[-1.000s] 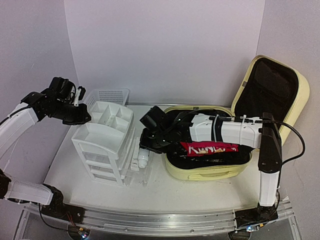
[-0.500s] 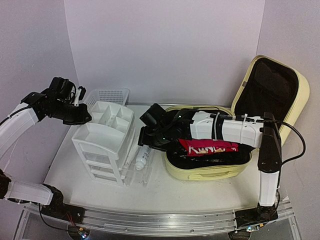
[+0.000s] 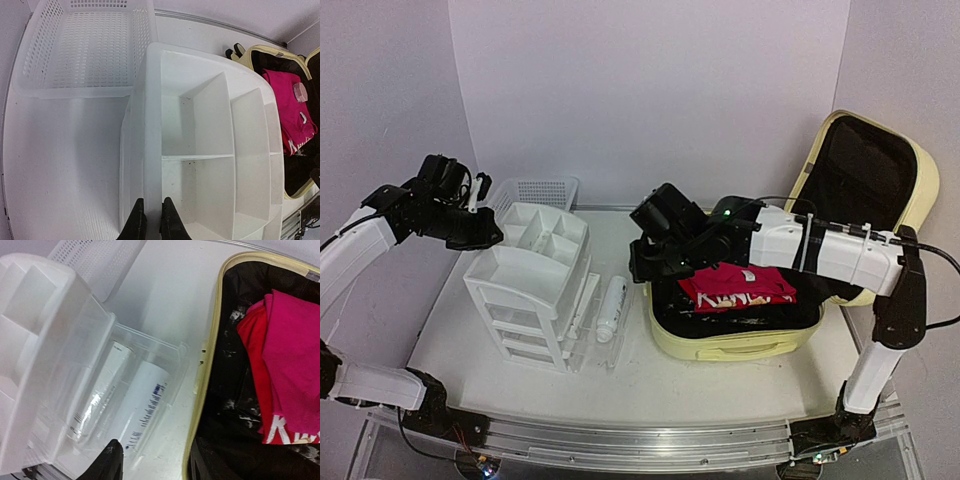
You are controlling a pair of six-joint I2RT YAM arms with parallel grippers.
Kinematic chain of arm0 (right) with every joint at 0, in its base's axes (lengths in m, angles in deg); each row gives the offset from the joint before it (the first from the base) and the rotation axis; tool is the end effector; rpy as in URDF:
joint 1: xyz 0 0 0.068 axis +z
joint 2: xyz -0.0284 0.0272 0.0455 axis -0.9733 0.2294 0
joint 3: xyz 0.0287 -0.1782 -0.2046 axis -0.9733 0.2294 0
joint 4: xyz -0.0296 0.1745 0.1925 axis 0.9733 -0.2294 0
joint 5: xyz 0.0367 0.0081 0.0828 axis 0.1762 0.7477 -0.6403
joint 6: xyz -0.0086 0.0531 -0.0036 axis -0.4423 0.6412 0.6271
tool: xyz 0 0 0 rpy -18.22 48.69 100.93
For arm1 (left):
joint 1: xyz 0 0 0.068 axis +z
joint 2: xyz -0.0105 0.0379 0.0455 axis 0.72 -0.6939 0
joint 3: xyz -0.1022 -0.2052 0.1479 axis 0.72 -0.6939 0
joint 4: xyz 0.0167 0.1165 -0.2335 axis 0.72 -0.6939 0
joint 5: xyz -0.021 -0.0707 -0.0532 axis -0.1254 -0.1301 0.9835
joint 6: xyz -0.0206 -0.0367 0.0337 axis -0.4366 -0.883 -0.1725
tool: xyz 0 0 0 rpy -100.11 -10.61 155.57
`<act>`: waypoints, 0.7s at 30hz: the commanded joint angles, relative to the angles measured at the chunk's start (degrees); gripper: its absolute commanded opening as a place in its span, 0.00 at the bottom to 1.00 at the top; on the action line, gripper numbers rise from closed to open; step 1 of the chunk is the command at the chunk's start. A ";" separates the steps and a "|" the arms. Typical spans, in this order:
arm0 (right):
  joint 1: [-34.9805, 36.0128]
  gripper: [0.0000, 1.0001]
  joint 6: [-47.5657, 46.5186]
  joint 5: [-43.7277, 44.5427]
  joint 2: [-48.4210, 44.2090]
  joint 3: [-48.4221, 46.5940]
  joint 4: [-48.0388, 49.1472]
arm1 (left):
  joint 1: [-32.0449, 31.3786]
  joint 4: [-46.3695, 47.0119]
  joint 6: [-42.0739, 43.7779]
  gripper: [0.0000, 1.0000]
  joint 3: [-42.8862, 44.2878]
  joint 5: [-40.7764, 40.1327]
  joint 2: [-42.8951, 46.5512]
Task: Open, take out, and arrange the luggage
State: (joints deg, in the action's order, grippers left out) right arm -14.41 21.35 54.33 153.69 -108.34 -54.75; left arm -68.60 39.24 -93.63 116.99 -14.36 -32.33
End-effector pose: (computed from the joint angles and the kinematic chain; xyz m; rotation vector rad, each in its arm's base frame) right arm 0.1959 0.3486 0.3078 -0.3086 2.4057 0.4386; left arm 0.2137 -0.0908 0.3503 0.1304 2.3996 -0.3944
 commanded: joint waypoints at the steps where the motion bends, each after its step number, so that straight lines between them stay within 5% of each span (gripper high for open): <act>1: -0.36 0.47 -7.24 2.31 -0.82 1.92 -4.37 | -0.45 -5.41 2.25 0.00 -2.62 0.44 -1.03; 4: -0.65 0.55 -7.90 -0.04 1.80 0.72 -5.34 | -0.41 -5.39 2.29 0.00 -2.32 0.53 -1.22; 21: -0.70 0.62 -8.16 -4.90 12.82 -8.37 -9.26 | -0.39 -5.28 1.85 0.00 -1.34 1.37 -2.19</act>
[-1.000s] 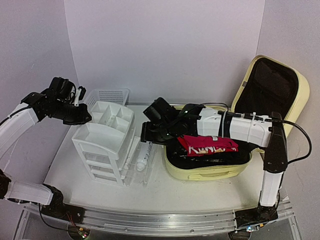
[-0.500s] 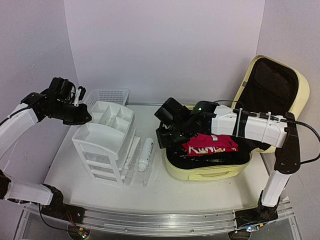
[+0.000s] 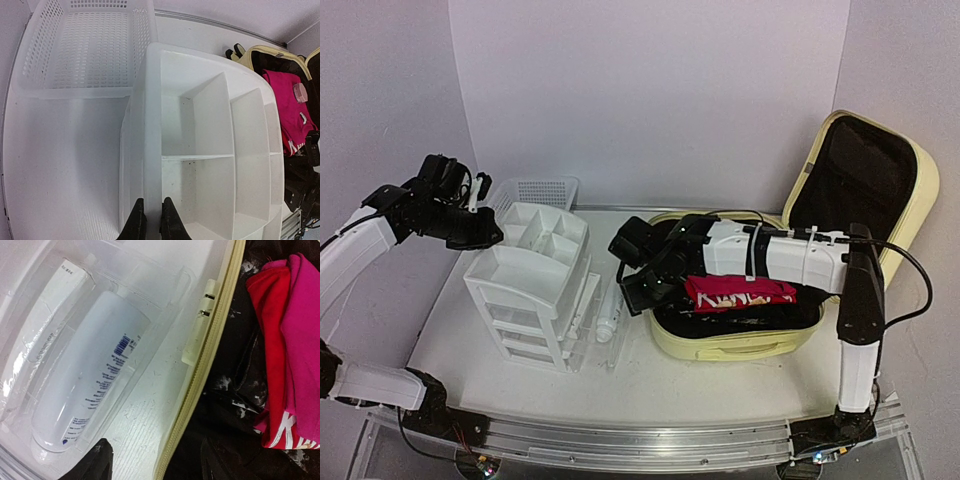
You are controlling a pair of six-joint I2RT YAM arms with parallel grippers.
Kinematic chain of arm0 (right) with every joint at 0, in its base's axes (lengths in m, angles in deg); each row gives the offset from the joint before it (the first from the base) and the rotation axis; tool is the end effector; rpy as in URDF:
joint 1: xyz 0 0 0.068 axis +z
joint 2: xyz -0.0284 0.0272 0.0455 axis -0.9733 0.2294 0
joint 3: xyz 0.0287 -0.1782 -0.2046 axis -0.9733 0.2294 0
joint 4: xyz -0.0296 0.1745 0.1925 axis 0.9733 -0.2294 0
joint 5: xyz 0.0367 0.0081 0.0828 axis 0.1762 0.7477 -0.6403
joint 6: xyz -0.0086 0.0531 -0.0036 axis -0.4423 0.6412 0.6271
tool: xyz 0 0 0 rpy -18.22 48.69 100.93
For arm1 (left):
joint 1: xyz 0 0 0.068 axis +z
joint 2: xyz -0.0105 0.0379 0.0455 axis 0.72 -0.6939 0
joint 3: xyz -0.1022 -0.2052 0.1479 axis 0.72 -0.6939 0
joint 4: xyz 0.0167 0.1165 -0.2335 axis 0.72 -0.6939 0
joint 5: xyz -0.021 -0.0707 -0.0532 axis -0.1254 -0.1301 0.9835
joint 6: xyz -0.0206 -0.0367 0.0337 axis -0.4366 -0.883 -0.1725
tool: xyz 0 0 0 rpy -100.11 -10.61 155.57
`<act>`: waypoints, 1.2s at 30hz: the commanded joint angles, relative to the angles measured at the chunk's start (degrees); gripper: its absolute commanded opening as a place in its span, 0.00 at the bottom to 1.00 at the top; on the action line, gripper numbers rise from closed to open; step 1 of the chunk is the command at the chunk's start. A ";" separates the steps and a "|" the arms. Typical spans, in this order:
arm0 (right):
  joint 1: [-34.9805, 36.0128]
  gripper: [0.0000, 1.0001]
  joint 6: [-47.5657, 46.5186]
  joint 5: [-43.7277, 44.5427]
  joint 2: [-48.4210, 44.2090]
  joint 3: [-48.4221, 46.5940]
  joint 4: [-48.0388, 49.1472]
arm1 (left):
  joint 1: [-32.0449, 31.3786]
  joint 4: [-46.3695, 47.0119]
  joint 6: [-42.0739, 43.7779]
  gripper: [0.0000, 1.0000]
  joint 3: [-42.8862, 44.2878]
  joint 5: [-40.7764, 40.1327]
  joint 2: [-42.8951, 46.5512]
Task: Open, take out, and arrange the luggage
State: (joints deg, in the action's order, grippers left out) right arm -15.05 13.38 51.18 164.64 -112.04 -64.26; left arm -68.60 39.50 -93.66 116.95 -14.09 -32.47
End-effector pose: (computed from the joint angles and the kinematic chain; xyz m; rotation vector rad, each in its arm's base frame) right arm 0.2085 0.3665 0.2430 -0.5909 2.5957 0.1507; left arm 0.2145 -0.0913 0.3500 0.1321 2.3989 -0.4005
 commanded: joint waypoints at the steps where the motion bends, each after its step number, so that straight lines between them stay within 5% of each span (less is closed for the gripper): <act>1: -0.01 0.64 -0.14 -2.45 2.70 -5.59 0.27 | -0.42 -5.62 1.84 0.00 -1.28 1.15 -2.14; 16: -0.01 0.97 0.34 -6.60 15.41 -22.37 0.99 | -0.41 -5.67 1.59 0.00 -1.29 1.08 -2.60; 22: -0.05 0.98 3.72 -10.36 17.71 -23.91 4.30 | -0.39 -5.57 1.43 0.00 -1.53 1.33 -2.01; 28: -0.77 0.98 11.54 -16.82 14.74 -13.24 21.24 | -0.39 -5.54 1.39 0.00 -1.57 1.49 -2.09; 36: -0.95 0.88 15.43 -6.91 10.40 -4.84 22.18 | -0.39 -5.63 1.99 0.00 -1.01 0.09 -1.22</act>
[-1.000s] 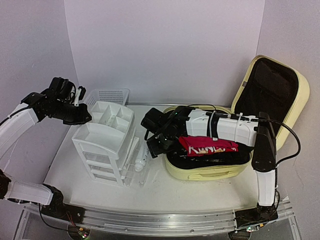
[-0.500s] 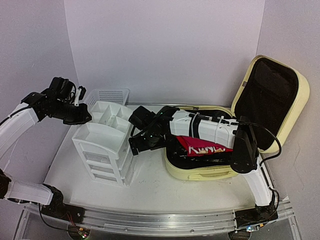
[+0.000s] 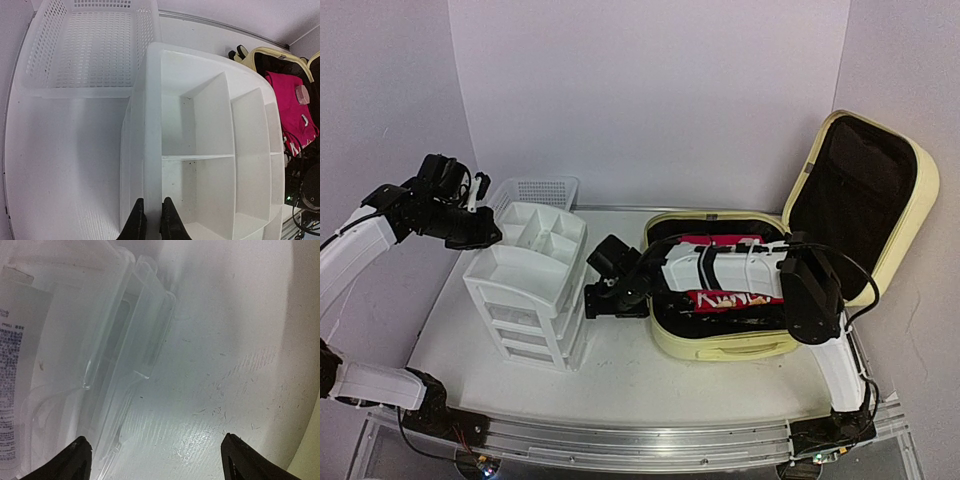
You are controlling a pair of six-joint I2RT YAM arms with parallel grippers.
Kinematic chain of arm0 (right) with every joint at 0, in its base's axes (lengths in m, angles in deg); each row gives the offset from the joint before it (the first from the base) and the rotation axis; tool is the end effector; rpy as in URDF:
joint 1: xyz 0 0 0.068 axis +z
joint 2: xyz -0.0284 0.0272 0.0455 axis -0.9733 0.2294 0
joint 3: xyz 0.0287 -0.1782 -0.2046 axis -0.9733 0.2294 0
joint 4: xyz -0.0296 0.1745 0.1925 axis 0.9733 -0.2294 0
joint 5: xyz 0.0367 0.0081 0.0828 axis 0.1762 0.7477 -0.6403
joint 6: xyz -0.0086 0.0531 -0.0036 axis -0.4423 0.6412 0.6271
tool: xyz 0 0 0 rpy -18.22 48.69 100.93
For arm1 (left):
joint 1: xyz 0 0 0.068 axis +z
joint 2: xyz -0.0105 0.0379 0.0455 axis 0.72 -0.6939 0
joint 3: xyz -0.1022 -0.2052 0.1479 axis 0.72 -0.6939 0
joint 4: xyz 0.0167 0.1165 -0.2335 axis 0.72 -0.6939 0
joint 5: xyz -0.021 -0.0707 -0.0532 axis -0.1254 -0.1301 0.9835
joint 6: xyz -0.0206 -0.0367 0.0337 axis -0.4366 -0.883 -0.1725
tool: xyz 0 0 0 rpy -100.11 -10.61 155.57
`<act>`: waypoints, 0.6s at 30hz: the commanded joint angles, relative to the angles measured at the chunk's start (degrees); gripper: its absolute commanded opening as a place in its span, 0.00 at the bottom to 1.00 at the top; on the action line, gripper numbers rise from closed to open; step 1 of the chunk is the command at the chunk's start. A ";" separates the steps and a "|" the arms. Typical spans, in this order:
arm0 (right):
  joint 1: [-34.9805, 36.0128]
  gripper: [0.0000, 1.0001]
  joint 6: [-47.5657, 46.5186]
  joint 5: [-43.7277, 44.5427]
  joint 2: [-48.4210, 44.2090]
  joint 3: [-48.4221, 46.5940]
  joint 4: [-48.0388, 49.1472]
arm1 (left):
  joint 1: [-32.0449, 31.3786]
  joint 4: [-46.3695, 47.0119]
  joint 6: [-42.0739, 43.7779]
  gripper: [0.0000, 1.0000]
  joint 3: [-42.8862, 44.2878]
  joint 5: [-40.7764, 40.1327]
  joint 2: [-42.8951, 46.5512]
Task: Open, take out, and arrange the luggage
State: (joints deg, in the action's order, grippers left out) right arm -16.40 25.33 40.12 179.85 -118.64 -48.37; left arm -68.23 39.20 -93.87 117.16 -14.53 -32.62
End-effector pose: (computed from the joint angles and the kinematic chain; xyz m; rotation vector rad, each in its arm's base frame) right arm 0.2447 0.4237 0.1741 -0.3373 2.6834 0.5176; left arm 0.2154 -0.0898 0.3502 0.1162 2.4024 -0.3890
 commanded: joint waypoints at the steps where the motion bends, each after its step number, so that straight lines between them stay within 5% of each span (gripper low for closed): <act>1: 0.38 0.88 3.82 3.61 -4.40 1.56 6.29 | -0.77 -5.36 2.18 0.00 -1.31 0.82 -1.08; 9: 0.30 0.87 8.23 -1.24 -0.32 -1.85 6.47 | -0.77 -5.29 2.40 0.00 -2.05 0.21 -1.17; 18: 0.39 0.70 14.79 -0.14 1.10 1.69 6.47 | -0.77 -5.24 2.28 0.00 -2.40 -0.07 -1.13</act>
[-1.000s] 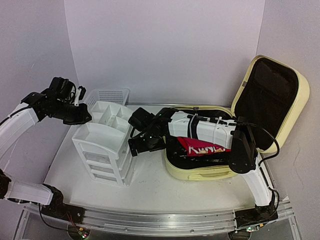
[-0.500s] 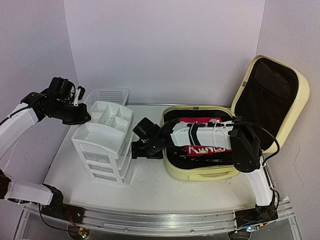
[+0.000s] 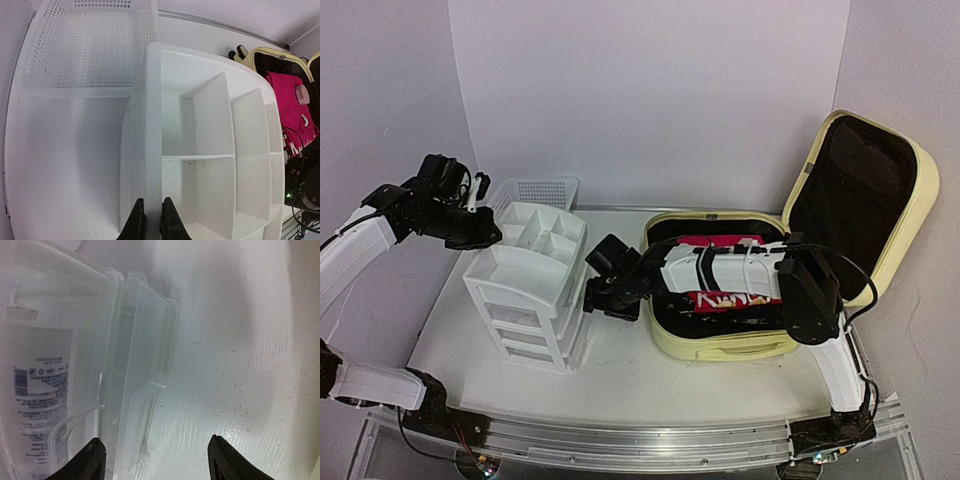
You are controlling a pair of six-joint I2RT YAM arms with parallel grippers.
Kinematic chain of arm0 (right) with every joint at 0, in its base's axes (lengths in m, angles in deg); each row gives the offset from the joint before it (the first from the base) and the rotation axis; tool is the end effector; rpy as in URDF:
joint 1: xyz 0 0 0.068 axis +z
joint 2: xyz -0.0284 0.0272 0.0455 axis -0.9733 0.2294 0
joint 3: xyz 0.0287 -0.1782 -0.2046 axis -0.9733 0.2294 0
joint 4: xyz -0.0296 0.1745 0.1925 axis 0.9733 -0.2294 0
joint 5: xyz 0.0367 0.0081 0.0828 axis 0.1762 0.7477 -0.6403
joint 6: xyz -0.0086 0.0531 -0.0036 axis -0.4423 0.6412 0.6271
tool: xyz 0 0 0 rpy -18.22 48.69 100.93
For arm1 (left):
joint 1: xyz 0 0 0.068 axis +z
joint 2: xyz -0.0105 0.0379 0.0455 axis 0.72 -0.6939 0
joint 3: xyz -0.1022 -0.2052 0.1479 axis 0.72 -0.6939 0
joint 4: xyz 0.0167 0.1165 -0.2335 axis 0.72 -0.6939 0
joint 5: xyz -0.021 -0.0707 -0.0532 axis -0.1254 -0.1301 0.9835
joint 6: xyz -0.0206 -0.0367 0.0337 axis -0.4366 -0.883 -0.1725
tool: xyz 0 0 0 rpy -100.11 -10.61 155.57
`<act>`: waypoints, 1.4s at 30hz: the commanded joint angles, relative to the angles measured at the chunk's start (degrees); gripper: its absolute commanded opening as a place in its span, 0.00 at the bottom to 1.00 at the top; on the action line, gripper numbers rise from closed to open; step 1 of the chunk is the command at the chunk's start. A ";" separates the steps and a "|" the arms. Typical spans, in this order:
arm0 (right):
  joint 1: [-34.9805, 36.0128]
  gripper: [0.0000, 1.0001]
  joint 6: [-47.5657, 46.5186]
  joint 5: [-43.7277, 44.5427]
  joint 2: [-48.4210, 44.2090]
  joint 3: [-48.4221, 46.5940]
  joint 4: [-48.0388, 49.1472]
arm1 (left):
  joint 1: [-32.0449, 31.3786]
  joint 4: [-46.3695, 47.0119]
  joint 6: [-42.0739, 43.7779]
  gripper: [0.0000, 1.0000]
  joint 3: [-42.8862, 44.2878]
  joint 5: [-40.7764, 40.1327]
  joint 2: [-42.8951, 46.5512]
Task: Open, take out, and arrange the luggage
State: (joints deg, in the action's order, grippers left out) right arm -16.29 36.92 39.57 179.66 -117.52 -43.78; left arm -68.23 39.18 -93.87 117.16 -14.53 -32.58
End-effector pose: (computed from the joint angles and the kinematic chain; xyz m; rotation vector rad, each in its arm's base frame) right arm 0.2458 0.4282 0.1744 -0.0670 2.6907 0.6535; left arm 0.2152 -0.0897 0.3503 0.1162 2.4021 -0.3891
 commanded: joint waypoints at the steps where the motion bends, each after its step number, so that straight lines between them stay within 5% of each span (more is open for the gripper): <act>1: 0.23 0.70 3.34 0.28 1.35 0.71 1.88 | -0.79 -5.31 2.31 0.00 -2.32 -0.04 -1.22; 9: 0.35 0.68 3.09 2.77 -0.02 2.93 0.35 | -0.81 -5.32 2.31 0.00 -2.22 -0.44 -1.53; 21: 3.78 0.68 -7.91 19.57 -1.28 -3.02 -22.13 | -0.81 -5.36 2.83 0.00 -1.57 -1.97 -2.13; 28: 4.02 0.68 -10.37 26.11 -5.53 2.39 -27.53 | -0.79 -5.36 3.01 0.00 -2.08 -2.30 -1.91; 37: 3.98 0.75 -17.45 27.55 -4.35 -0.66 -31.37 | -0.78 -5.53 3.28 0.00 -1.89 -4.44 -2.37; 42: 3.67 0.83 -19.00 17.67 -3.76 -1.30 -25.52 | -0.77 -5.69 2.57 0.00 -1.75 -6.88 -1.70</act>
State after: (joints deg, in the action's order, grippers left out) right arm -10.65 23.71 58.39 177.93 -117.83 -60.79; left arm -69.37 40.01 -92.56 117.16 -14.01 -33.06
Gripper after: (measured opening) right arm 0.818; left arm 0.090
